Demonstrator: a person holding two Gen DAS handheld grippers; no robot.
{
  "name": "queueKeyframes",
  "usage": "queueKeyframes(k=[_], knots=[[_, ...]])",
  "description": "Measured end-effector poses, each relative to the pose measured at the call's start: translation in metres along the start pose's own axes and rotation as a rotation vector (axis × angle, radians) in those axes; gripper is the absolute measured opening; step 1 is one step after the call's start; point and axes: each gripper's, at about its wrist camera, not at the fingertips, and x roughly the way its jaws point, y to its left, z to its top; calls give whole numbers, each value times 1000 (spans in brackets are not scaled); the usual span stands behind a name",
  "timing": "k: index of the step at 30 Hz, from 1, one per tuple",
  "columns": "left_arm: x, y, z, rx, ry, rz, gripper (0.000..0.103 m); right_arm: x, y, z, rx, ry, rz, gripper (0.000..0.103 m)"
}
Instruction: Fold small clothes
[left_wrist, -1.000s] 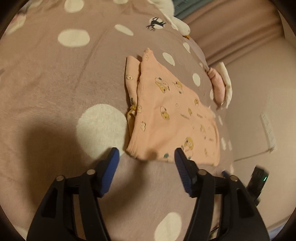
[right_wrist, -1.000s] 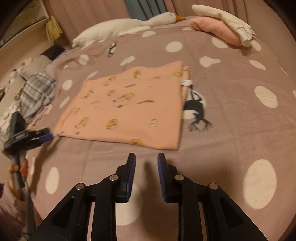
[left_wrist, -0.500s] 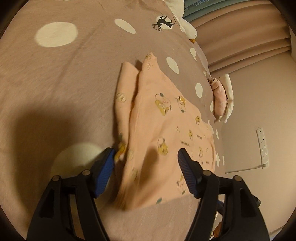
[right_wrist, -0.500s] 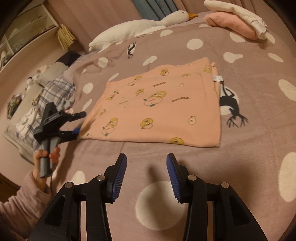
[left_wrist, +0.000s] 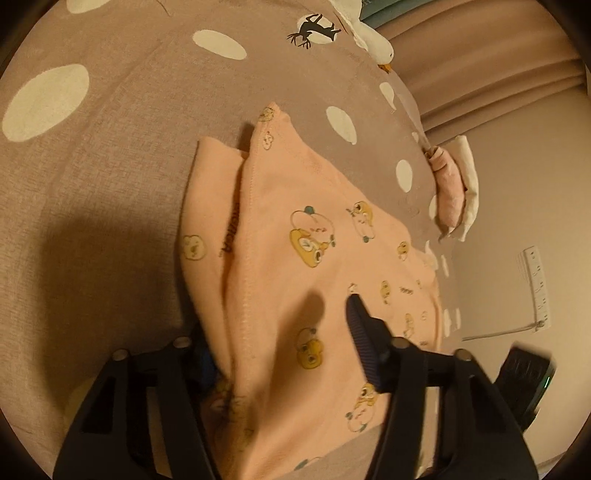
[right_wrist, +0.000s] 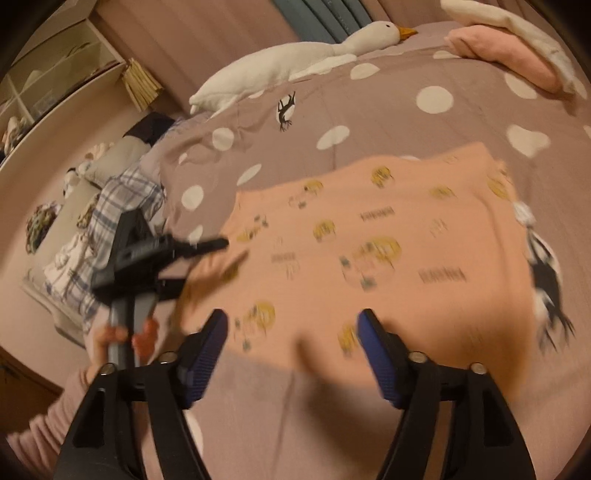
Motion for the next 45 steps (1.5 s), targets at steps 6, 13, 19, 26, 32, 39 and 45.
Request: queueKeyframes(k=[6, 13, 19, 26, 32, 39, 45], knots=[[-1, 8, 1, 23, 22, 60, 23, 51, 16, 45, -11, 11, -124, 77], [0, 9, 1, 50, 27, 68, 23, 98, 18, 65, -41, 64, -239, 41], [1, 10, 2, 34, 29, 70, 23, 110, 15, 61, -95, 136, -316, 26], [1, 7, 2, 33, 27, 87, 23, 54, 37, 19, -176, 157, -226, 24], [3, -4, 3, 34, 31, 138, 20, 32, 46, -43, -301, 203, -280, 24], [-17, -42, -2, 110, -23, 136, 11, 10, 23, -24, -172, 167, -116, 24], [-10, -108, -17, 287, -33, 158, 13, -17, -11, -1, 16, 51, 50, 24]])
